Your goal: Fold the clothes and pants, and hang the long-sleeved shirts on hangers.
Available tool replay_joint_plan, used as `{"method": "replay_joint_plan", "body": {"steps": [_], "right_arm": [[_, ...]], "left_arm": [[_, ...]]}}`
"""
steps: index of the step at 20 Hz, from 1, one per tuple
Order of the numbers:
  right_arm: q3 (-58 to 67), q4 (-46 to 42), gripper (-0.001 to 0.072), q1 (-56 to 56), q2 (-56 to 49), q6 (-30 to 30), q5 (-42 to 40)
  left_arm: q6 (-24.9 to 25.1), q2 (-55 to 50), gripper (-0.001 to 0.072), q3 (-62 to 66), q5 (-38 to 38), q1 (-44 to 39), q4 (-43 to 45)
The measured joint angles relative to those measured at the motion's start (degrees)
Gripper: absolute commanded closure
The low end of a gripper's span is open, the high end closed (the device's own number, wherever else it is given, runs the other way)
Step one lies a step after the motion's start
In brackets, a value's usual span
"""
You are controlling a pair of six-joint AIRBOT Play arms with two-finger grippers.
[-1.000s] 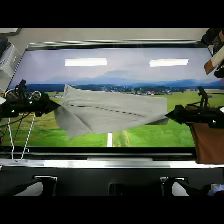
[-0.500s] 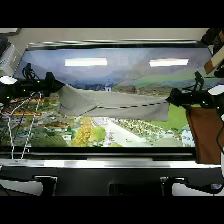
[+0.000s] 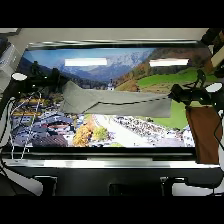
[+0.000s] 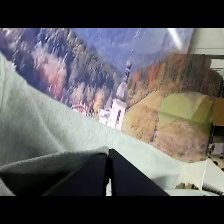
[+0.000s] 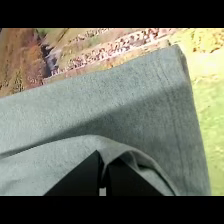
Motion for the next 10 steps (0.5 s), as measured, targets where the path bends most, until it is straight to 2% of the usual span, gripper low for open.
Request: {"method": "replay_joint_plan", "body": {"steps": [8, 9, 10], "right_arm": [[0.1, 0.7, 0.0679, 0.1, -4.5, 0.7, -2.1], [0.1, 0.7, 0.0672, 0.1, -5.1, 0.7, -2.4], [0.1, 0.8, 0.0593, 0.1, -5.6, 0.8, -2.8]], "left_arm": [[-0.9, -7.7, 0.0687, 4.8, 3.5, -2.1, -0.8], [-0.9, -8.5, 0.058, 4.9, 4.1, -2.4, -0.8], [-0.8, -9.2, 0.0394, 5.0, 4.7, -2.5, -0.8]]}}
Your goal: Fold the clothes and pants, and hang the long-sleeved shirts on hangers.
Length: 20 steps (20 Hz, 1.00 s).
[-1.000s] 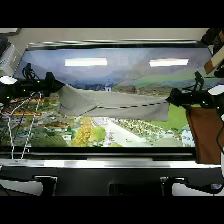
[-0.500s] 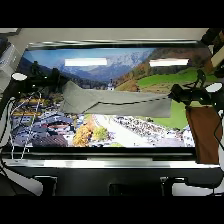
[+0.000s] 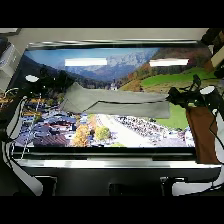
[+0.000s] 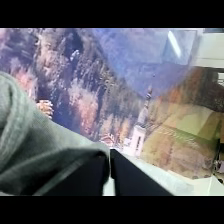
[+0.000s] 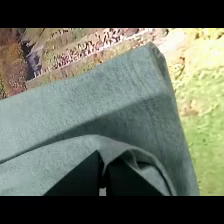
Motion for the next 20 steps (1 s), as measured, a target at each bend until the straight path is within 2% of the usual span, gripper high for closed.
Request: {"method": "replay_joint_plan", "body": {"steps": [1, 2, 3, 4, 5, 6, 8, 9, 10, 11, 14, 20], "right_arm": [[0.0, 0.1, 0.0434, 0.0, -0.4, 0.2, -0.3], [0.0, 0.1, 0.0311, 0.0, -0.6, 0.4, -0.5], [0.1, 0.2, 0.0266, 0.0, -0.8, 1.0, -0.4], [0.3, 0.3, 0.0264, -0.1, -0.8, 1.7, 0.2], [0.8, 0.3, 0.0192, -0.3, -0.8, 2.5, 1.7], [1.5, 0.3, 0.0152, -0.7, -0.7, 3.2, 3.5], [3.6, 0.3, 0.0149, -2.0, -0.1, 4.8, 8.2], [4.9, 0.3, 0.0117, -3.1, 0.1, 5.6, 10.6], [6.1, 0.3, 0.0026, -4.4, 0.3, 6.4, 12.6], [7.1, 0.3, 0.0025, -5.8, 0.5, 6.9, 14.4], [8.7, 0.2, 0.0025, -9.4, -0.3, 7.2, 18.4], [9.4, 2.3, 0.0022, -11.5, -6.8, 0.9, 24.1]], "left_arm": [[0.3, -0.5, 0.0284, 0.1, 0.7, -0.2, 0.0], [0.6, -0.7, 0.0232, 0.2, 1.1, -0.2, 0.0], [1.1, -0.8, 0.0201, 0.5, 1.1, -0.1, 0.0], [1.4, -0.8, 0.0183, 1.0, 1.0, 0.1, 0.2], [1.5, -0.7, 0.018, 1.9, 0.3, 0.5, 0.5], [1.6, -0.3, 0.0174, 2.9, -1.2, 0.9, 1.3], [1.8, 1.5, 0.0172, 5.3, -4.7, 2.1, 4.6], [1.8, 2.8, 0.0158, 6.5, -6.6, 2.6, 7.4], [1.3, 4.5, 0.0124, 7.8, -8.5, 3.0, 11.3], [0.8, 6.5, 0.0094, 9.0, -10.2, 3.2, 15.8], [-2.3, 12.1, 0.0094, 11.0, -13.7, 2.6, 29.0], [-5.8, 18.8, 0.0094, 12.1, -19.7, -3.7, 49.8]]}}
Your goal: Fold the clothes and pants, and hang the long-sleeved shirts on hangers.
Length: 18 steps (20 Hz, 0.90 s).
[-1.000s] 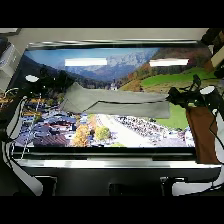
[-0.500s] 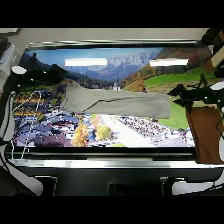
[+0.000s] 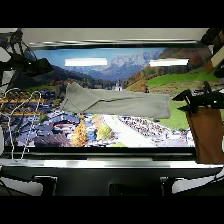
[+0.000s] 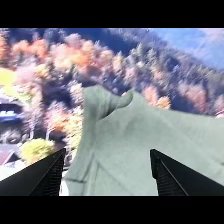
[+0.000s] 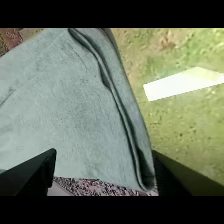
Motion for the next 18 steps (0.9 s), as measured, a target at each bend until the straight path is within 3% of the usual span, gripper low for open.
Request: {"method": "replay_joint_plan", "body": {"steps": [4, 10, 12, 14, 16, 17, 18], "right_arm": [[0.1, 2.7, 0.0026, -0.2, -3.8, -4.0, -0.9], [0.1, 6.0, 0.0037, 0.9, -7.1, -7.1, -3.5], [0.2, 5.7, 0.0076, 3.1, -7.5, -7.5, -4.9], [0.2, 4.2, 0.027, 5.8, -7.7, -7.1, -6.4], [0.1, 2.6, 0.0591, 8.3, -7.9, -6.5, -7.0], [0.0, 2.1, 0.0678, 9.3, -8.0, -6.3, -7.0], [0.0, 2.1, 0.0679, 10.0, -7.8, -6.1, -7.0]], "left_arm": [[-0.6, 1.1, 0.0094, 0.2, -3.1, -4.2, 6.8], [-1.7, 1.4, 0.0094, 0.2, -4.3, -6.5, 10.0], [-2.2, 1.5, 0.0094, 0.2, -4.4, -6.7, 10.4], [-3.2, 1.5, 0.0094, 0.2, -4.5, -6.8, 10.4], [-3.9, 1.5, 0.0095, 0.2, -4.5, -6.8, 10.4], [-4.3, 1.5, 0.0096, 0.2, -4.5, -6.8, 10.1], [-4.5, 1.4, 0.0111, 0.2, -4.5, -6.8, 9.3]]}}
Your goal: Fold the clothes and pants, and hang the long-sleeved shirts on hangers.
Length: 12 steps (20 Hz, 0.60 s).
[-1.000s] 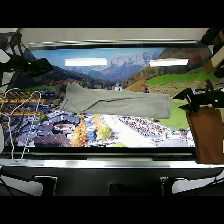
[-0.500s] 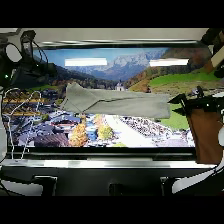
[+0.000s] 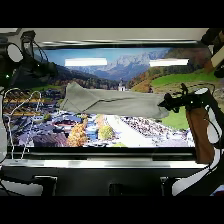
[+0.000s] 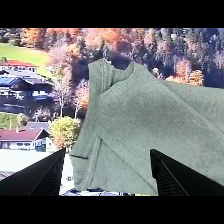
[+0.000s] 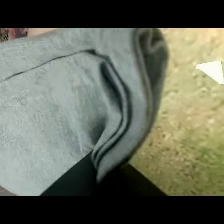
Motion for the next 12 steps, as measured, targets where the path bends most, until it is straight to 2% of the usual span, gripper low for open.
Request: {"method": "replay_joint_plan", "body": {"steps": [1, 2, 3, 8, 12], "right_arm": [[0.0, -0.2, 0.0679, 0.5, 0.4, 0.0, -0.1], [0.0, 0.2, 0.0679, 0.9, 1.2, -0.1, 0.3], [0.2, 1.1, 0.0679, 1.1, 2.3, -0.2, 0.7], [3.9, 2.7, 0.0679, 1.6, 10.5, 3.9, 5.2], [8.7, 1.9, 0.0679, 1.6, 16.5, 9.3, 10.2]], "left_arm": [[0.0, -0.2, 0.0127, 0.0, 0.0, 0.0, -0.8], [-0.2, -0.4, 0.0379, 0.0, 0.0, 0.0, -2.1], [-0.3, -0.9, 0.0699, 0.0, 0.0, 0.0, -3.9], [-1.6, -6.2, 0.0693, -0.9, 3.1, -2.5, -17.6], [-5.2, -13.8, 0.0693, -1.2, 8.9, -9.6, -29.0]]}}
